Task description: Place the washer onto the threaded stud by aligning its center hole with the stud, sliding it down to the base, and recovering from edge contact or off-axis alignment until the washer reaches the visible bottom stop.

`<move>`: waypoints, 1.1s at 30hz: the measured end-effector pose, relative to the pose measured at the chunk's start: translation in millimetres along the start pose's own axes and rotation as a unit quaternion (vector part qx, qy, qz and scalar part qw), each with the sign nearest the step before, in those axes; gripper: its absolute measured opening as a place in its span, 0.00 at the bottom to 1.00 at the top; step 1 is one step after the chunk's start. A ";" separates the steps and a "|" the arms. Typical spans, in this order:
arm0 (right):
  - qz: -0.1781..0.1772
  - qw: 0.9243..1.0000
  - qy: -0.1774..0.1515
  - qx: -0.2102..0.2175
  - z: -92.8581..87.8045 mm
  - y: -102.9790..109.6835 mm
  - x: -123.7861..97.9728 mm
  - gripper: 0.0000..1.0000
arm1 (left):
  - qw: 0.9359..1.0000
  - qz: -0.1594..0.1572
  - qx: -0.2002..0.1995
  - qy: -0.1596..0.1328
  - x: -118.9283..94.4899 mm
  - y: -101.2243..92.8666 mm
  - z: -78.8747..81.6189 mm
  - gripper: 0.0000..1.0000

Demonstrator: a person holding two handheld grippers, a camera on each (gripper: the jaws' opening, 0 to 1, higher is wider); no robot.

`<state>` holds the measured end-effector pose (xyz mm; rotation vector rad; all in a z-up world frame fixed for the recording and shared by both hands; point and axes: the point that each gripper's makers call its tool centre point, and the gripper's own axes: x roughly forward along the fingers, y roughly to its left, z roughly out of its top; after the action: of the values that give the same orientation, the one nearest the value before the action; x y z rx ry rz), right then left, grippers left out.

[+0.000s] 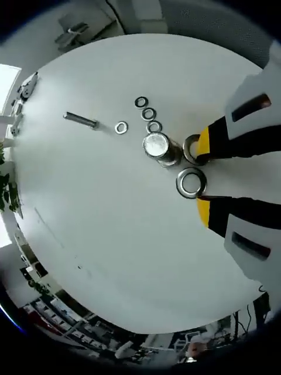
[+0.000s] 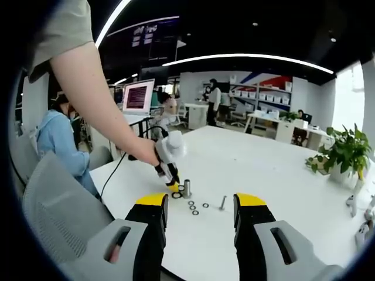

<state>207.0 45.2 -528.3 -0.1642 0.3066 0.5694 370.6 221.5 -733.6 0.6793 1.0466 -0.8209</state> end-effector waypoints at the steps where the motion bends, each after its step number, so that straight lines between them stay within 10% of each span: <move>1: 0.000 1.000 0.000 0.000 0.0 -0.1 -0.1 0.47 | 1.000 -0.003 -0.012 -0.004 -0.3 0.8 2.0 0.18; 33: -0.010 1.000 0.006 0.008 -3.5 -7.1 -1.3 0.46 | 0.999 0.000 -0.046 0.017 -3.6 2.1 9.7 0.20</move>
<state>209.0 37.8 -530.7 -0.1545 0.3212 0.5452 375.9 215.7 -726.7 0.6168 1.1074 -0.7585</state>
